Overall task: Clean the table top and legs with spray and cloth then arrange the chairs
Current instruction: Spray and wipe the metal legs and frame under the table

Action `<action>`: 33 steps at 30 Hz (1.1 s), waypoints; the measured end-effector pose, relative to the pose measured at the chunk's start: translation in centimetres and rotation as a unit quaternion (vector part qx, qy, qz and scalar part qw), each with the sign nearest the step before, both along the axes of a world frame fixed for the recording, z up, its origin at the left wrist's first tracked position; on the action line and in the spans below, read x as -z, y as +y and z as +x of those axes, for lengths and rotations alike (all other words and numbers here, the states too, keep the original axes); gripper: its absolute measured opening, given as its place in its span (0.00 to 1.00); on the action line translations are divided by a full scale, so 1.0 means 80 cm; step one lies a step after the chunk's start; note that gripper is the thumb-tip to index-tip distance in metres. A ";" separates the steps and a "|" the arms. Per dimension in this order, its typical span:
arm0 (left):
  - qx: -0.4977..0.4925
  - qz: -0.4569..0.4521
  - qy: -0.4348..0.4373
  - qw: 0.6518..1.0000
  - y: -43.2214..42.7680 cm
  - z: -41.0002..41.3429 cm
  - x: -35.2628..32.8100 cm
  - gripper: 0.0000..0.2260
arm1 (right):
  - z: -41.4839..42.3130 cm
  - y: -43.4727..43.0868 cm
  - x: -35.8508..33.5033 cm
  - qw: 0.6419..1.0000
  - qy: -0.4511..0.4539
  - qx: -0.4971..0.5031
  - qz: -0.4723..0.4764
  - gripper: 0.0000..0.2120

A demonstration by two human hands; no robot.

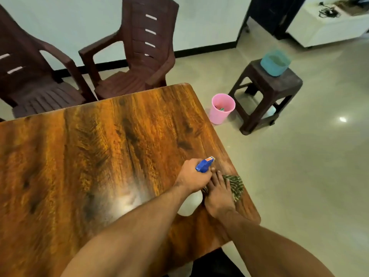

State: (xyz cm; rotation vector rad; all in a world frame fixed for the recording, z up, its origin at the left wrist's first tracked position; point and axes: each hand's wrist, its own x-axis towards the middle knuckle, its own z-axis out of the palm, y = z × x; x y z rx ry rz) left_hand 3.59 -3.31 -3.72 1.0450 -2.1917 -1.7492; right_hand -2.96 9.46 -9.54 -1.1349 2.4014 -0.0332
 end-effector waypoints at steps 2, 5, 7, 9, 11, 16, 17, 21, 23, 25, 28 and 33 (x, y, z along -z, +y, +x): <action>-0.032 -0.008 -0.010 0.999 -0.007 -0.024 0.001 0.13 | -0.042 -0.022 0.002 0.993 -0.024 -0.110 -0.031 0.35; -0.134 -0.007 -0.029 0.990 -0.020 -0.053 0.000 0.12 | -0.106 -0.052 0.006 0.968 -0.057 -0.241 -0.038 0.37; -0.221 -0.011 -0.039 0.974 -0.021 -0.062 -0.001 0.13 | -0.131 -0.063 0.007 0.948 -0.051 -0.313 -0.030 0.36; -0.278 -0.005 -0.045 0.959 -0.018 -0.072 -0.011 0.10 | -0.149 -0.071 0.006 0.935 -0.035 -0.352 -0.028 0.35; -0.340 0.013 -0.040 0.939 -0.009 -0.076 -0.013 0.09 | -0.159 -0.076 0.003 0.920 -0.024 -0.392 -0.010 0.32; -0.500 0.015 -0.016 0.866 0.032 -0.078 -0.013 0.13 | -0.175 -0.065 0.009 0.881 -0.027 -0.471 -0.018 0.36; -0.539 0.010 -0.004 0.842 0.048 -0.076 -0.013 0.12 | -0.178 -0.058 0.009 0.871 -0.026 -0.490 -0.026 0.37; -0.637 0.002 -0.007 0.771 0.098 -0.084 -0.008 0.07 | -0.208 -0.032 0.012 0.851 -0.062 -0.520 -0.037 0.38; -0.686 0.002 0.004 0.728 0.130 -0.094 -0.003 0.09 | -0.224 -0.028 0.013 0.820 -0.057 -0.567 -0.047 0.35; -0.721 -0.006 0.011 0.692 0.170 -0.113 0.003 0.12 | -0.232 -0.024 0.014 0.792 -0.043 -0.607 -0.049 0.34; -0.779 -0.020 0.013 0.627 0.242 -0.151 0.012 0.12 | -0.244 0.000 0.007 0.717 -0.032 -0.696 -0.023 0.35; -0.837 0.015 0.048 0.545 0.336 -0.205 0.024 0.14 | -0.296 0.048 0.021 0.514 -0.062 -0.853 -0.065 0.33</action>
